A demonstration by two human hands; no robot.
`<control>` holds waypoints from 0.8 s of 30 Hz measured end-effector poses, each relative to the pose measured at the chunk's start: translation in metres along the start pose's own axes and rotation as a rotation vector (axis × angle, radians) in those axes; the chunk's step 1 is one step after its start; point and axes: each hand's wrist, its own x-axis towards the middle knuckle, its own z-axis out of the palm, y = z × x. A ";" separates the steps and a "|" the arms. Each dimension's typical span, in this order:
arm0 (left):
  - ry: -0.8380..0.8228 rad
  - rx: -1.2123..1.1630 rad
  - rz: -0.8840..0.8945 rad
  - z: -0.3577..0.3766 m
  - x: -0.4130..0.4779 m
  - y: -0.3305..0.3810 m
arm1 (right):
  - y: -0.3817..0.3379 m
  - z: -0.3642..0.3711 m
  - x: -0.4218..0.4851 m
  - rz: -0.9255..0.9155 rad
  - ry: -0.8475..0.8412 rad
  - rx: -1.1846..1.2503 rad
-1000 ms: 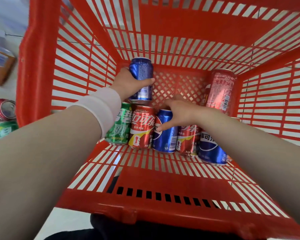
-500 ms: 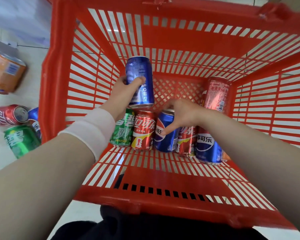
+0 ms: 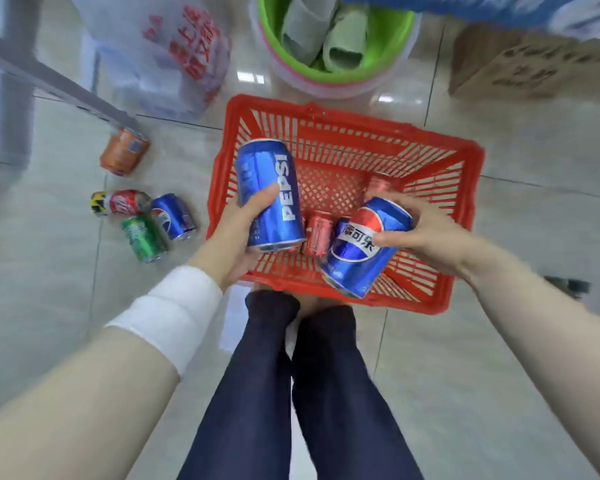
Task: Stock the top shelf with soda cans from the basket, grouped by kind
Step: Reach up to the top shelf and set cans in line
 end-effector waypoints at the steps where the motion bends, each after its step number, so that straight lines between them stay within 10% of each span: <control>1: -0.004 -0.020 -0.018 0.008 -0.024 0.010 | -0.012 0.006 -0.023 -0.009 0.011 0.104; 11: -0.192 -0.142 0.071 0.097 -0.240 0.123 | -0.157 0.072 -0.218 -0.035 -0.026 0.704; 24: -0.419 -0.078 0.336 0.147 -0.377 0.209 | -0.294 0.119 -0.340 -0.317 -0.083 0.515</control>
